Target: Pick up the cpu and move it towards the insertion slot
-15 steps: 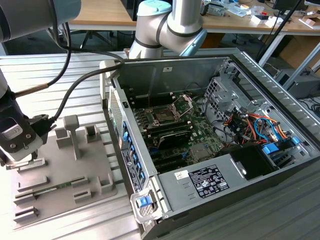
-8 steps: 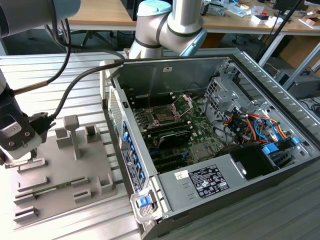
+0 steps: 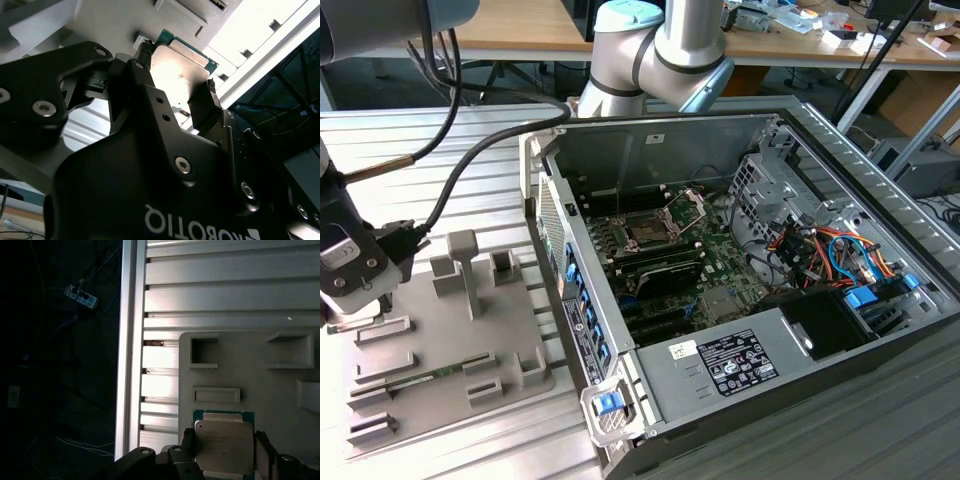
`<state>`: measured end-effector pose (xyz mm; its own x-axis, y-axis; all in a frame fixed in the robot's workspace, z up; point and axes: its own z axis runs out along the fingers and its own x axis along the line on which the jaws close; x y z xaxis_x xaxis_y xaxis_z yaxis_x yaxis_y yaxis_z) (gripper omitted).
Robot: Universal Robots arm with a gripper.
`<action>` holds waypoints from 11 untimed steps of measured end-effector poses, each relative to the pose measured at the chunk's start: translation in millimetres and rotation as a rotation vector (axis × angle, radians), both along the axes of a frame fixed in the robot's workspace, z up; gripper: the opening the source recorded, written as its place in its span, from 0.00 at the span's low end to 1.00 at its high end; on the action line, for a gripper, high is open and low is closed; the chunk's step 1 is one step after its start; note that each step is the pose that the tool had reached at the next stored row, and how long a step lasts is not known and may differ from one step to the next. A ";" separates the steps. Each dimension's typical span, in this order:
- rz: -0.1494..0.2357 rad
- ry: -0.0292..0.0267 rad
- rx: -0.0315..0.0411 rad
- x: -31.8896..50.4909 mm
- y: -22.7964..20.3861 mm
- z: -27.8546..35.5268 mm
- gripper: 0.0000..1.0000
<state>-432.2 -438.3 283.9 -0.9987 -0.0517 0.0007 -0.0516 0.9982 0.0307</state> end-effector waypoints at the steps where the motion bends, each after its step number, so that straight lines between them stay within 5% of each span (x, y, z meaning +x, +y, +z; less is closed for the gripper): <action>1: 0.000 0.0001 -0.0001 0.0 0.0 1.1 0.55; 11: 0.000 0.0000 -0.0001 0.0 0.0 7.4 0.55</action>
